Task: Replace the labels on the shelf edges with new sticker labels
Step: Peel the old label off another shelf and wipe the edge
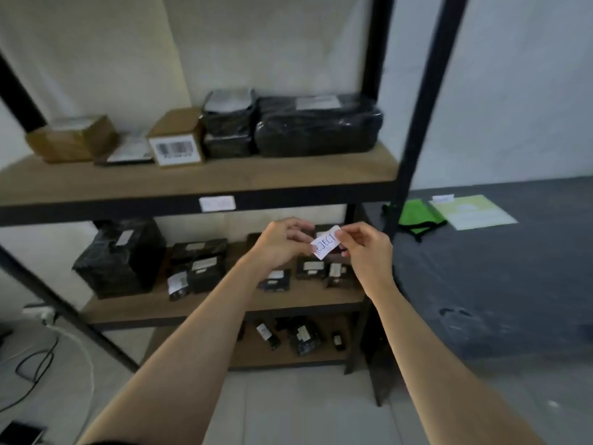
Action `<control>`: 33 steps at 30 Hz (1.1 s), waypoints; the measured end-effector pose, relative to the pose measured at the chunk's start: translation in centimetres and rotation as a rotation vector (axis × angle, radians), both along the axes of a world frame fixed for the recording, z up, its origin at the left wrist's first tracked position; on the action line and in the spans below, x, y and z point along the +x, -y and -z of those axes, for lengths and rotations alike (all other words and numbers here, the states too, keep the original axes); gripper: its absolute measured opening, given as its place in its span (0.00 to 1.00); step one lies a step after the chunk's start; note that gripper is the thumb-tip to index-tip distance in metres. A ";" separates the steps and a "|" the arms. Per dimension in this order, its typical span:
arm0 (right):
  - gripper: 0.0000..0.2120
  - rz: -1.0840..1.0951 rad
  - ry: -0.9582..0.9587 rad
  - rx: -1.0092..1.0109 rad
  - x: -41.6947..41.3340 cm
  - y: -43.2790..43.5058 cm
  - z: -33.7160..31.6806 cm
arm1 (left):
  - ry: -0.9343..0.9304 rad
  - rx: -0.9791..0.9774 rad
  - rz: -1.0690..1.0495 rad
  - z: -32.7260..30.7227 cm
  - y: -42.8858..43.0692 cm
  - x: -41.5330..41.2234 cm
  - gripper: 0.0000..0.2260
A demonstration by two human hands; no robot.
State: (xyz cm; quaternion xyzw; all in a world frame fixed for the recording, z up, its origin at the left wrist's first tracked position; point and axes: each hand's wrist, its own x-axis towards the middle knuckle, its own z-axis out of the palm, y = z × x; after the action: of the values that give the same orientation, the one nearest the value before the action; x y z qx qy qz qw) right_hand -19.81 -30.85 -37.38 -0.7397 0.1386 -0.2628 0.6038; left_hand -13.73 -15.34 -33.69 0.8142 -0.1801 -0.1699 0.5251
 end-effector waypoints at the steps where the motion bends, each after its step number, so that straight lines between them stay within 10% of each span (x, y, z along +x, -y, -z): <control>1: 0.01 0.032 0.005 -0.002 -0.8 2.5 -0.9 | 0.004 -0.013 0.006 -0.7 2.7 -0.7 0.20; 15: 0.08 0.209 -0.195 -0.083 -7.4 32.7 -2.7 | 0.006 -0.058 -0.026 -0.6 34.1 -4.1 0.12; 33: 0.03 0.162 -0.483 0.018 21.2 54.8 13.0 | 0.155 0.311 -0.145 17.4 54.8 23.4 0.10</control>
State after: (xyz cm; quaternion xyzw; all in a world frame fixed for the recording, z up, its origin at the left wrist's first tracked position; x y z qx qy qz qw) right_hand 1.43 -85.63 -50.33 -0.7620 0.3402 -0.1248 0.5367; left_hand 9.71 -70.12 -51.10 0.9071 -0.1324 -0.0940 0.3883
